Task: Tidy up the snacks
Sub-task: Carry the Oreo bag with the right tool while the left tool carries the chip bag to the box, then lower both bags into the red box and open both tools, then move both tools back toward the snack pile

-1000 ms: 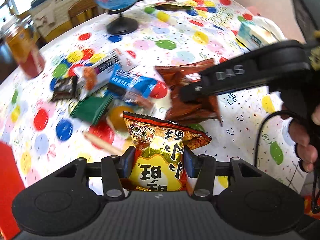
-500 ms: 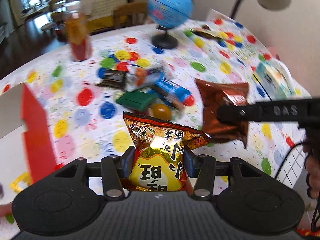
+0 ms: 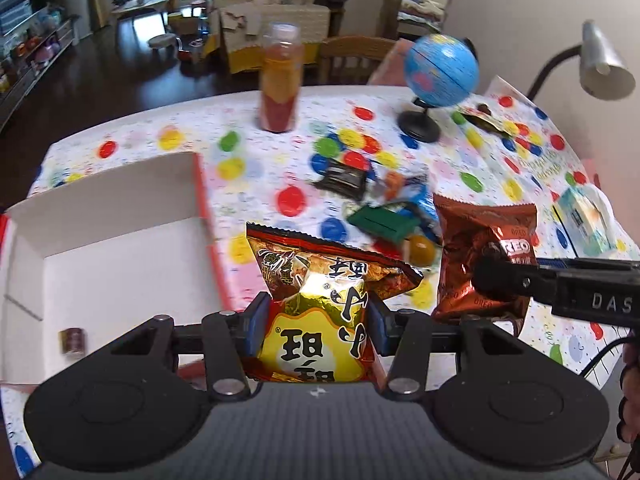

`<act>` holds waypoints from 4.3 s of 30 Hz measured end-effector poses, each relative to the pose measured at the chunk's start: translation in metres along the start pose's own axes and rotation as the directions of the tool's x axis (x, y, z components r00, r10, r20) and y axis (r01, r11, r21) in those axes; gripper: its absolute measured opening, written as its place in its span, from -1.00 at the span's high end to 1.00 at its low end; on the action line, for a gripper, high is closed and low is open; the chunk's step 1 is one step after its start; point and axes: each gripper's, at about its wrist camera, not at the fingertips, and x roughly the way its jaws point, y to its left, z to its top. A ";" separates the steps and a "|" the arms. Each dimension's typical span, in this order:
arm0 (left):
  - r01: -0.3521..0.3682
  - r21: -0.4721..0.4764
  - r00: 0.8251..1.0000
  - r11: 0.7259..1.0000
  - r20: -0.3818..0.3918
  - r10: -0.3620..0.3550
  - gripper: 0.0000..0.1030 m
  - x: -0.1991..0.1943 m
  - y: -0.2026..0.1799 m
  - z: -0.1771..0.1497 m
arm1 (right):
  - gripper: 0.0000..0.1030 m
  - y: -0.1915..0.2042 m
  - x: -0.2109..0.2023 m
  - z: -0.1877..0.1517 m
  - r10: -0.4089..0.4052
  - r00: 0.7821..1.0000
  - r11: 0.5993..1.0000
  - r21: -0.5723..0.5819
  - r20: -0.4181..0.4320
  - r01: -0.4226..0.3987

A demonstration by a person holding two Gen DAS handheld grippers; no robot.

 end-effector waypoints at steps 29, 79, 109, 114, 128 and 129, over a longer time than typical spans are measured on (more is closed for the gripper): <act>-0.149 -0.110 0.985 0.983 0.075 0.158 0.04 -0.041 0.205 -0.004 | 0.34 0.205 0.098 0.011 -0.005 0.998 0.953 -0.301 -0.062 -0.014; -0.172 -0.118 0.921 0.978 -0.372 0.117 -0.19 0.099 0.256 0.029 | -0.42 0.221 0.220 0.001 -0.096 0.955 0.935 -0.353 -0.282 -0.011; -0.075 -0.085 0.997 0.994 0.013 0.076 -0.33 -0.054 0.182 0.006 | -0.88 0.202 0.071 0.001 0.009 0.998 0.955 -0.296 -0.059 -0.026; -0.031 -0.067 0.998 0.997 0.048 0.034 -0.48 -0.062 0.154 0.004 | -0.91 0.181 0.046 0.001 0.012 1.000 0.960 -0.278 -0.014 -0.015; 0.087 -0.068 0.992 0.994 0.103 -0.080 -0.98 -0.039 0.059 0.016 | -0.92 0.077 0.005 0.002 -0.054 0.997 0.974 -0.216 0.048 0.063; 0.083 -0.073 0.992 0.994 0.102 -0.075 -0.98 -0.034 0.052 0.017 | -0.92 0.067 0.005 0.002 -0.064 0.997 0.975 -0.212 0.046 0.072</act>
